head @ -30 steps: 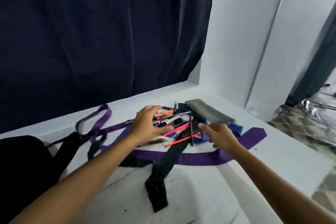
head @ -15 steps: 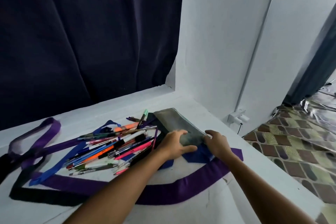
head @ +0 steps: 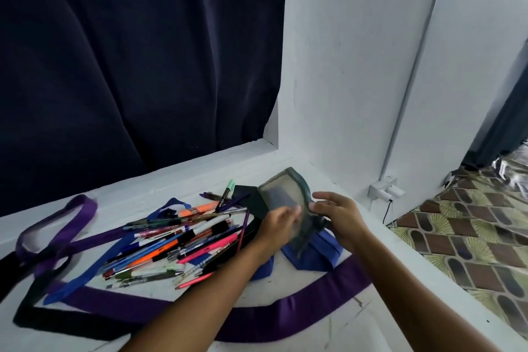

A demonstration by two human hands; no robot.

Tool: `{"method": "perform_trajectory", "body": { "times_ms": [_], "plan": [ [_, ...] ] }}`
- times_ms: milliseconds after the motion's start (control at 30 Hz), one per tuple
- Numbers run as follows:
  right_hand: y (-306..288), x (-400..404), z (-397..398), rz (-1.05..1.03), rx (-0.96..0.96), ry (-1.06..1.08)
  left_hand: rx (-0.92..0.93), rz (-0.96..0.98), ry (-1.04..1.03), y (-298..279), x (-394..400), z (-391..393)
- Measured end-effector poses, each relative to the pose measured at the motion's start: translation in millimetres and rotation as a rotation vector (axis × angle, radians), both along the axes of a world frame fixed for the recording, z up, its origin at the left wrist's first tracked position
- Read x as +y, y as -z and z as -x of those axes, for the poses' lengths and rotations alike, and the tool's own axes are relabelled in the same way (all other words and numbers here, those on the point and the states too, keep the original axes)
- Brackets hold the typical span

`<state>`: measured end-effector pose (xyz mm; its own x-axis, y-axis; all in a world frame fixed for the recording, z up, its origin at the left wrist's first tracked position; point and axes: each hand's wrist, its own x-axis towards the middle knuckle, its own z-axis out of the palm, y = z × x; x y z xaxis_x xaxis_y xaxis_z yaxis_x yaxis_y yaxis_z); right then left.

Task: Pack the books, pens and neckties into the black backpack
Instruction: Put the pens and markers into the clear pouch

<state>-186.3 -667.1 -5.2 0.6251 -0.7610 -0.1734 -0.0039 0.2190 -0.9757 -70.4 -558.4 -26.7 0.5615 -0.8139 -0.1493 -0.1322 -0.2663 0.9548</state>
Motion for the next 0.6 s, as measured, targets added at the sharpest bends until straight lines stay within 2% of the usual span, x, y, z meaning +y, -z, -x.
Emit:
{"method": "perform_trajectory", "body": {
  "times_ms": [100,167,300,467,600],
  "plan": [
    [-21.5,22.6,4.1,0.081,-0.141,-0.12,0.478,0.118,-0.114,-27.9,-2.7,0.0],
    [-29.8,39.3,4.8,0.122,-0.211,-0.19,0.59,0.183,-0.085,-42.2,1.4,-2.0],
    [-31.2,62.5,2.8,0.264,-0.259,-0.198,0.541,0.214,-0.075,-56.0,22.0,-4.8],
    [-28.2,75.2,-3.9,0.377,-0.266,-0.063,0.461,0.23,-0.129,-60.3,52.1,-11.3],
    [-28.6,83.6,-5.9,0.686,-0.169,-0.028,0.384,0.211,-0.098,-67.1,90.3,-25.2]
  ]
}}
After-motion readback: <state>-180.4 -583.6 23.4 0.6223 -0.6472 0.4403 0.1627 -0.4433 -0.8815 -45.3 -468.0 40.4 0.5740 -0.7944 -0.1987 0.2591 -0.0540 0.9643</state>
